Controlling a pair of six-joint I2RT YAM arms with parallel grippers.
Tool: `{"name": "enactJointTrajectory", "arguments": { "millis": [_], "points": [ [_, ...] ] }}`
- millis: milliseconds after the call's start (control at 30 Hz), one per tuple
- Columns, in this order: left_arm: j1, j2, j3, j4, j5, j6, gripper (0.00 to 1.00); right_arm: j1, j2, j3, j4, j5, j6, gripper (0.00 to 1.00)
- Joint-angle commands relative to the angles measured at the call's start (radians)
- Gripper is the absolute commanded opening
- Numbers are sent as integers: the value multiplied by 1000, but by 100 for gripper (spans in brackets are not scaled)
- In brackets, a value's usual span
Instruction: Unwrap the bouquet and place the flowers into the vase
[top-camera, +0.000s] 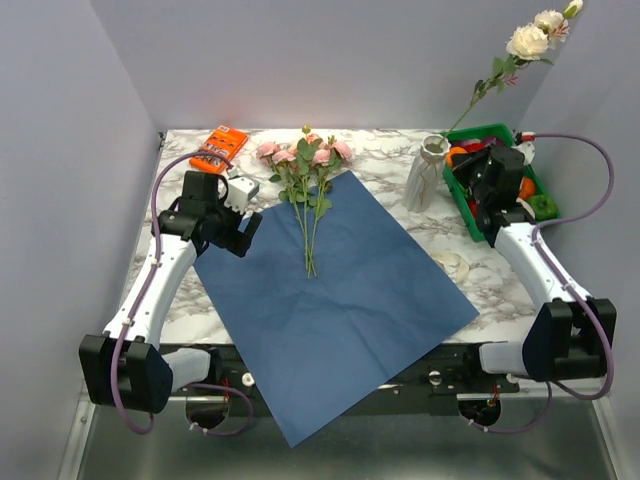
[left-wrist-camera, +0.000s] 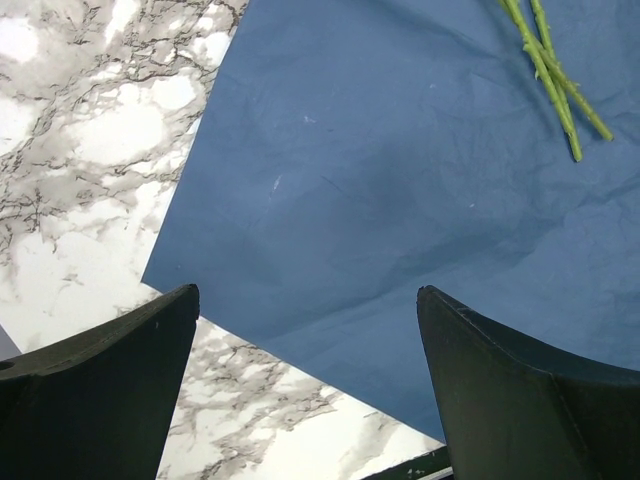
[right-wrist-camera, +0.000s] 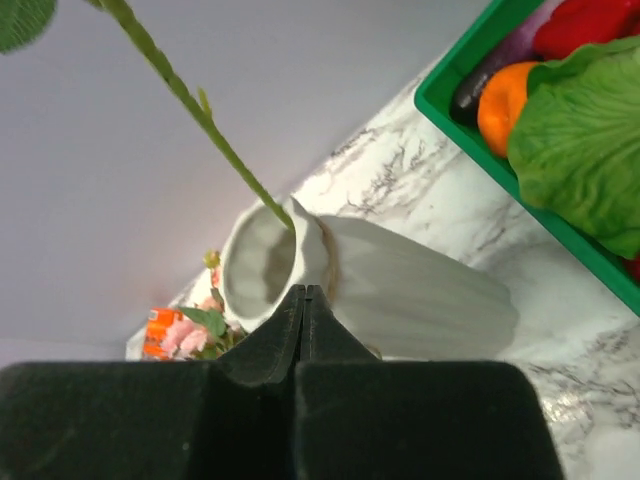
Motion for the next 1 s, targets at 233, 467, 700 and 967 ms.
{"name": "enactJointTrajectory", "arguments": {
  "millis": [233, 467, 700, 967],
  "points": [
    [6, 3, 71, -25, 43, -48, 99, 467, 58, 224, -283, 119, -298, 46],
    [18, 4, 101, -51, 67, -73, 99, 586, 583, 823, -852, 202, -249, 57],
    [22, -23, 98, -57, 58, -47, 99, 623, 910, 1160, -1147, 242, -196, 58],
    [24, -28, 103, -56, 90, -56, 99, 629, 990, 1207, -1182, 191, -157, 53]
  ]
}}
